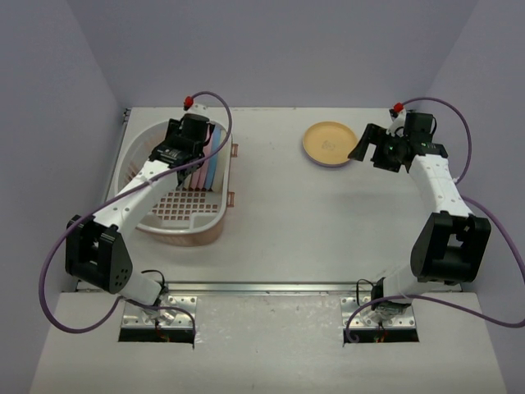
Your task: Unload the plates from the dish rack
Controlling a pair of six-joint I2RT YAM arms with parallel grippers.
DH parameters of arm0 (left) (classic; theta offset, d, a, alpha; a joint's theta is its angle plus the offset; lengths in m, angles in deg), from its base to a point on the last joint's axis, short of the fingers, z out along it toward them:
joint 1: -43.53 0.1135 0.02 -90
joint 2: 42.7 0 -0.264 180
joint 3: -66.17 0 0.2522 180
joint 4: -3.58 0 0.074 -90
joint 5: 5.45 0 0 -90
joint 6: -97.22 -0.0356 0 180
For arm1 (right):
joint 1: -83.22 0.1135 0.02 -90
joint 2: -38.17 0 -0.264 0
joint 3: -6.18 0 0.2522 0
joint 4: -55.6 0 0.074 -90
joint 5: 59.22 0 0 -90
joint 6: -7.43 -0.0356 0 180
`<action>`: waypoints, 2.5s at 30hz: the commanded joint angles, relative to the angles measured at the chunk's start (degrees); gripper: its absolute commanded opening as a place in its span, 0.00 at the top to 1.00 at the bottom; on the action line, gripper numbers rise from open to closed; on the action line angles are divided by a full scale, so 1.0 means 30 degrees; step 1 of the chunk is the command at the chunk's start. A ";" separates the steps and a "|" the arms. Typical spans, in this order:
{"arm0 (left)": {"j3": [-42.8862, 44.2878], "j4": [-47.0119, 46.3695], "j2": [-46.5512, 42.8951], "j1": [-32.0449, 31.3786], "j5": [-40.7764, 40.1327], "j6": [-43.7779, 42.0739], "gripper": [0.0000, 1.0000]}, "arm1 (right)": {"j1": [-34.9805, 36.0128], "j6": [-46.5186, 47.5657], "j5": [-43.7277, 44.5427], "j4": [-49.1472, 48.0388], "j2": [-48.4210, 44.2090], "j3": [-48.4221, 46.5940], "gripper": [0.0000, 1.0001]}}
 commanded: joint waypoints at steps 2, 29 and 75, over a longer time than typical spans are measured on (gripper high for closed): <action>0.0343 -0.1125 0.0753 0.0622 -0.0804 -0.0383 0.60 | 0.0024 0.0057 -0.0365 -0.0563 -0.0741 0.0034 0.01; 0.1815 -0.7786 0.0178 0.0178 -0.6104 -0.8274 0.94 | 0.0046 -0.0307 -0.2353 -0.0504 -0.0710 -0.0430 0.01; 0.2898 0.6313 -0.3473 0.0989 2.9332 0.3114 0.94 | 1.1999 0.3812 -0.1877 -0.2345 -0.2697 -0.1921 0.99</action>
